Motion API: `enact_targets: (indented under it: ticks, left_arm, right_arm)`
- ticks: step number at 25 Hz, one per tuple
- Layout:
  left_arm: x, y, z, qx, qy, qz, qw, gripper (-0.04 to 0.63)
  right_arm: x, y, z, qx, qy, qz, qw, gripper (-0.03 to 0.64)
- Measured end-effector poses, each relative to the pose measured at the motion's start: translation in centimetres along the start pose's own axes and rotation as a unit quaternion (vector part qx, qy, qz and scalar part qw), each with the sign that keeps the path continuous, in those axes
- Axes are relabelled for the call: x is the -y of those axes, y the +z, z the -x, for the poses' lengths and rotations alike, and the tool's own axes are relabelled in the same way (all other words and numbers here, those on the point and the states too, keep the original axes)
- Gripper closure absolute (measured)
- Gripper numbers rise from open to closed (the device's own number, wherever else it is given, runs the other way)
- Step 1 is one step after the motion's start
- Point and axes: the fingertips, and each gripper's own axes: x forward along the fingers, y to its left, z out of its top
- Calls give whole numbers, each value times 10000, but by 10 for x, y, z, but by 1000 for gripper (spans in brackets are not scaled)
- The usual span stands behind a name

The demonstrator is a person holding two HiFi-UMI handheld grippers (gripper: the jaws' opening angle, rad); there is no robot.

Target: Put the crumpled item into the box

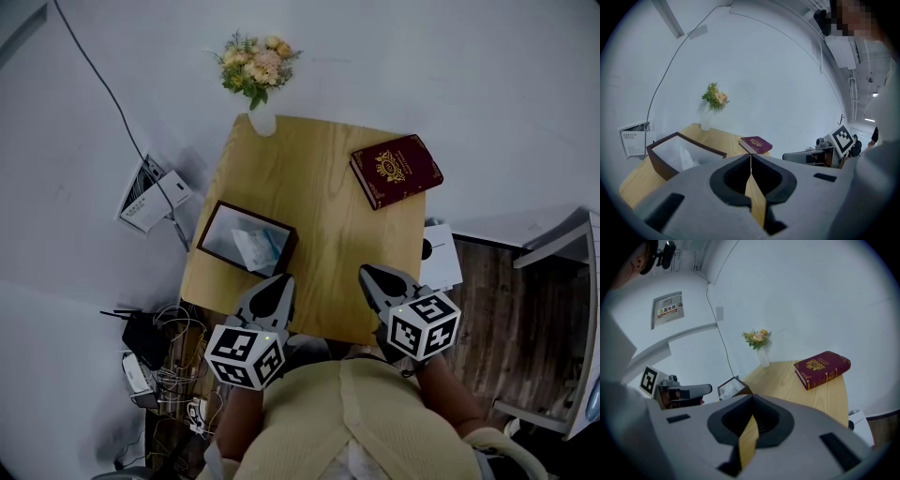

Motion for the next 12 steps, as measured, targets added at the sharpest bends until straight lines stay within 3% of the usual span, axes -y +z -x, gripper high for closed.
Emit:
enact_targets:
  ticks: [12]
  left_arm:
    - [-7, -1, 3, 7, 33, 60, 10000, 569]
  right_arm:
    - [-2, 0, -4, -64, -14, 27, 10000, 588]
